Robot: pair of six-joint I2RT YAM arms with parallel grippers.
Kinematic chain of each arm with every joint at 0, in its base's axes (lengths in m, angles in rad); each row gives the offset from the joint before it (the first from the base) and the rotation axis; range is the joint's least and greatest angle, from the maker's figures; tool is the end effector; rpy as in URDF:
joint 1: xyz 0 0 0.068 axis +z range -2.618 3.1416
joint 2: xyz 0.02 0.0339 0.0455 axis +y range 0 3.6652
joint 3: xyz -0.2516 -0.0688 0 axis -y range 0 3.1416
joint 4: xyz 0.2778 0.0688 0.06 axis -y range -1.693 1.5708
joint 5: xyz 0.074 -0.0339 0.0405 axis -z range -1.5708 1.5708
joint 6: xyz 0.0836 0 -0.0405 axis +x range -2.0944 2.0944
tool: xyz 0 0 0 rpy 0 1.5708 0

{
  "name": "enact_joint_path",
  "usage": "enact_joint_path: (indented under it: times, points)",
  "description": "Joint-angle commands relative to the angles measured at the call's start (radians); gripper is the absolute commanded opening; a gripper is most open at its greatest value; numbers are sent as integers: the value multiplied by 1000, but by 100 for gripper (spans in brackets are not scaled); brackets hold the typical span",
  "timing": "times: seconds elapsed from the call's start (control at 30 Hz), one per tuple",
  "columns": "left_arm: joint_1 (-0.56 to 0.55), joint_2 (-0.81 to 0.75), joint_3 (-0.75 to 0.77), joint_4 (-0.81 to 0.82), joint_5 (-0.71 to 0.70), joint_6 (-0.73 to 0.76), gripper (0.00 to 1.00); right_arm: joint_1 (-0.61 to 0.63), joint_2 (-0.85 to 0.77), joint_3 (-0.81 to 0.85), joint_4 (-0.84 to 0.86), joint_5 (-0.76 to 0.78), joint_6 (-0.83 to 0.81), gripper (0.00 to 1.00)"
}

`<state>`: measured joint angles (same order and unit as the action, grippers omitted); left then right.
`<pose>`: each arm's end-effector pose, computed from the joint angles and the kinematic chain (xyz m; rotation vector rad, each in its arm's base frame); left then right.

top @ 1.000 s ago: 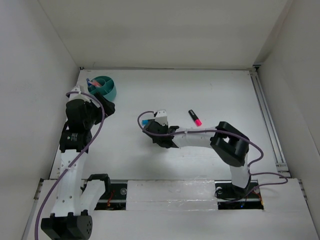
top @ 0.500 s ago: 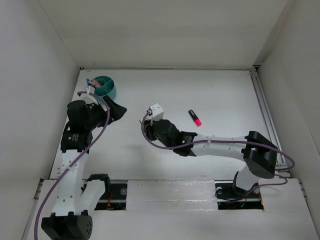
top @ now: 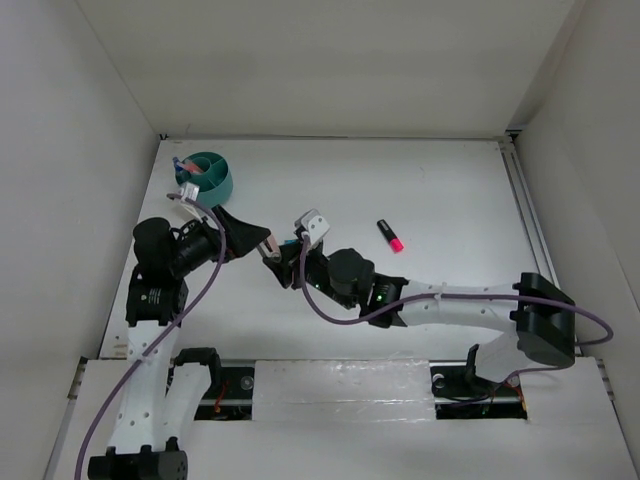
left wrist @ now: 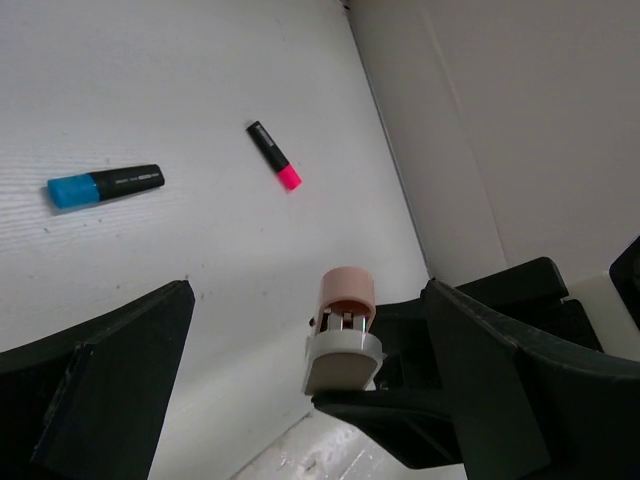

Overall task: Sort the stationery into containers
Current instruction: Pick up the stapler from the center of the board.

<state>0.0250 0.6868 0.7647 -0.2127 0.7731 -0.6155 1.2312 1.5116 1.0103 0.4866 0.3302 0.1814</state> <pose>0.2317 -0.0526 0.3365 0.0382 1.7897 -1.0856 0.1690 0.3970 0.2815 -0.5842 1.5418 0.8343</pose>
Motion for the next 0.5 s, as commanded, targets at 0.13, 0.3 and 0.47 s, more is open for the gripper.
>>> enact_joint_path:
  times: [0.13,0.3,0.47]
  points:
    - [-4,-43,-16,150,94,-87,90,45,58,89,116,75,-26,0]
    - [-4,-43,-16,127,85,-87,86,54,91,126,116,139,-26,0]
    - [-4,-43,-16,105,84,-69,75,54,101,137,116,173,-26,0]
